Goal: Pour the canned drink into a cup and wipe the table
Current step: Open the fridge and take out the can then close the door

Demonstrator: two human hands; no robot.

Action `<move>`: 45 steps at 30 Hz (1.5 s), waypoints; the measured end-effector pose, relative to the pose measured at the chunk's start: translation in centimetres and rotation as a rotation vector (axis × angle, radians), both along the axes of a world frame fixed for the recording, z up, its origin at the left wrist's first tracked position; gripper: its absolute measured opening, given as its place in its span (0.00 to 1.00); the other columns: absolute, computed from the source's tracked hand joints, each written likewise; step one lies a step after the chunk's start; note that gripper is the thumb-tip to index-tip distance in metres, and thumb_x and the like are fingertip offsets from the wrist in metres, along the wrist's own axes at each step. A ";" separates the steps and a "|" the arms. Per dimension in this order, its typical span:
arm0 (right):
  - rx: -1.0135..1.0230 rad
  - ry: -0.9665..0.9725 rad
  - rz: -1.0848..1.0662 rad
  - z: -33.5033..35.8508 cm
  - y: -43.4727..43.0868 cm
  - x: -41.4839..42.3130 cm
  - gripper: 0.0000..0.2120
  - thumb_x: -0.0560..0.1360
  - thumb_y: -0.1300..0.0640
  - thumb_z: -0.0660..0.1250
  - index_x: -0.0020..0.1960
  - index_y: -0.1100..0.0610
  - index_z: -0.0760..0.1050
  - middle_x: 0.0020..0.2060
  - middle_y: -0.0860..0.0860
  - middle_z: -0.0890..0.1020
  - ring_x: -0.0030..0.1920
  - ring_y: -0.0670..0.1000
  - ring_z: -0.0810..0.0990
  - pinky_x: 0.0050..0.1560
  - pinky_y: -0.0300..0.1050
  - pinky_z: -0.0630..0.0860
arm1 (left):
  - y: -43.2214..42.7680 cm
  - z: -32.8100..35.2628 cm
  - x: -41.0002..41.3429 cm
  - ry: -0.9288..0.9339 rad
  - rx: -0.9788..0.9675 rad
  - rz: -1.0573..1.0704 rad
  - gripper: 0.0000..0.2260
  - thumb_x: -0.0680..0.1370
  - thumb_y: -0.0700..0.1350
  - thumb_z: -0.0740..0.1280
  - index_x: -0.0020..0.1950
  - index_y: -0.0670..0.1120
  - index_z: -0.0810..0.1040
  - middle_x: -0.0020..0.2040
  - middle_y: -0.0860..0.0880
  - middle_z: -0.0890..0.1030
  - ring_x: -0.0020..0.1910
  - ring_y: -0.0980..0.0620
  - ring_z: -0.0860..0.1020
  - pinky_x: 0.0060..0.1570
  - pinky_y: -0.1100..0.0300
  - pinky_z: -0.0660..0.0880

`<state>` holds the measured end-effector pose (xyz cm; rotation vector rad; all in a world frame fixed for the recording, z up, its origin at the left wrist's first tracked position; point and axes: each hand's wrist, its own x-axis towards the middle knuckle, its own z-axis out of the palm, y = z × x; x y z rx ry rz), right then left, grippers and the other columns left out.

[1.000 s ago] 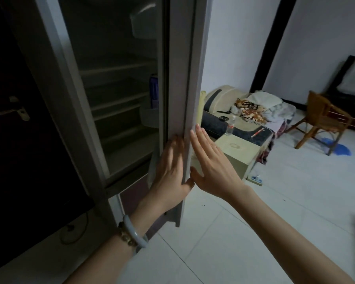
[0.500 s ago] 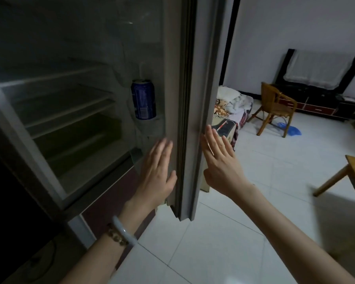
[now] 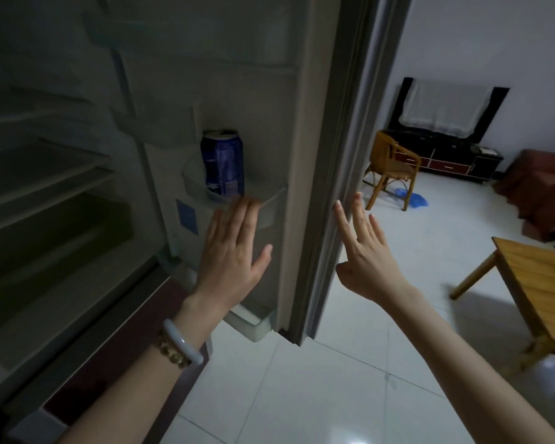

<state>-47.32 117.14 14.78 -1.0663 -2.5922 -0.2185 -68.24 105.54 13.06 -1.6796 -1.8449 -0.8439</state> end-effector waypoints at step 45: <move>-0.258 0.197 0.419 -0.9 44.0 -9.5 0.44 0.71 0.63 0.62 0.75 0.56 0.34 0.75 0.53 0.37 0.73 0.47 0.34 0.74 0.44 0.47 | 39.4 2.0 1.7 0.143 -0.023 0.325 0.27 0.78 0.55 0.59 0.71 0.38 0.67 0.67 0.41 0.73 0.68 0.43 0.70 0.72 0.49 0.55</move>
